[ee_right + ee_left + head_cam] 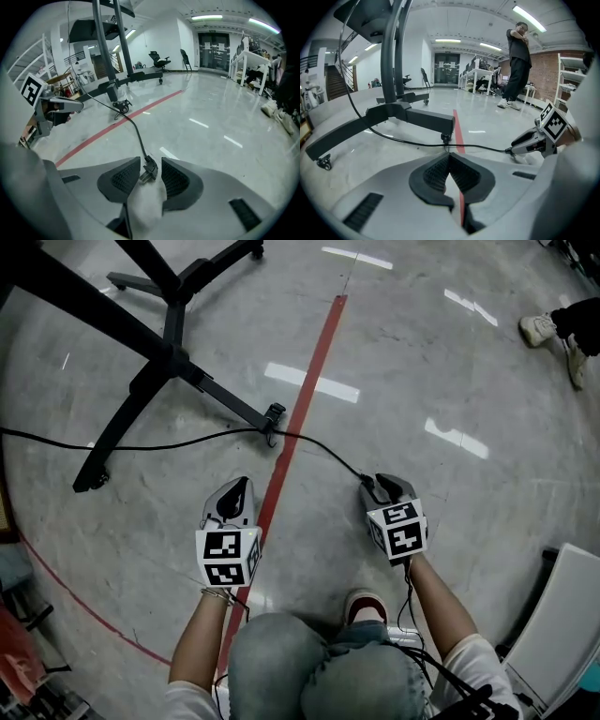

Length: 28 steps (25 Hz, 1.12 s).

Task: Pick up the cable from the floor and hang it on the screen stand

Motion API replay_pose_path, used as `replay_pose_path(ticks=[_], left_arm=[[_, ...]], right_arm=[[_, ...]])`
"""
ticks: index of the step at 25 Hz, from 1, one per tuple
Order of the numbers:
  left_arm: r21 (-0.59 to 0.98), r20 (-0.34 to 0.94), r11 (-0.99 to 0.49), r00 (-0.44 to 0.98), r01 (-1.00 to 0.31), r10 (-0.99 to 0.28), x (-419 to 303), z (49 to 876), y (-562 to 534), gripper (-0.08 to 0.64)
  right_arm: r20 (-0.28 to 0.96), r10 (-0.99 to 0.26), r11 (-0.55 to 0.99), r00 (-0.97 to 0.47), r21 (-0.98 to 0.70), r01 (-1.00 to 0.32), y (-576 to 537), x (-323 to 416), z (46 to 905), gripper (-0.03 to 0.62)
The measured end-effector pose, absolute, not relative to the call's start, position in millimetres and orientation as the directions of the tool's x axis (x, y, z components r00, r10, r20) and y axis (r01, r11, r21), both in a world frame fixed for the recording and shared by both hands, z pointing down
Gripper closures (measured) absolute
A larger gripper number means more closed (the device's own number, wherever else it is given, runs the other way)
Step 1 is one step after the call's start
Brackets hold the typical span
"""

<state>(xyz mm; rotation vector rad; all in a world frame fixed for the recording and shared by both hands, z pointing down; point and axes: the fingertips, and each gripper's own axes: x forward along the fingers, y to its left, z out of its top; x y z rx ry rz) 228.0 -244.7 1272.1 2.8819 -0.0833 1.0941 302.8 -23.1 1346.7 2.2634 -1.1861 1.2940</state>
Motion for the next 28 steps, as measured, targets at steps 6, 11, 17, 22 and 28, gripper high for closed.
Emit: replay_pose_path(ticks=[6, 11, 17, 22, 28], left_arm=[[0.012, 0.676, -0.997, 0.735, -0.075, -0.047, 223, 1277, -253, 0.556], [0.006, 0.675, -0.995, 0.735, -0.097, -0.068, 219, 1278, -264, 0.556], [-0.024, 0.681, -0.997, 0.728, -0.077, -0.072, 217, 1274, -266, 0.556], [-0.106, 0.726, -0.993, 0.686, 0.047, -0.045, 218, 1269, -266, 0.479], [-0.056, 0.752, -0.998, 0.659, 0.04, -0.016, 205, 1197, -252, 0.453]], right_arm=[[0.852, -0.467, -0.634, 0.236, -0.137, -0.761, -24, 300, 1364, 0.461], [0.87, -0.427, -0.65, 0.245, -0.107, -0.753, -26, 300, 1367, 0.465], [0.822, -0.476, -0.663, 0.312, -0.103, -0.742, -14, 310, 1333, 0.468], [0.804, -0.5, -0.614, 0.321, -0.068, -0.786, 11, 323, 1278, 0.468], [0.826, -0.448, -0.613, 0.341, -0.006, -0.79, 47, 335, 1171, 0.468]])
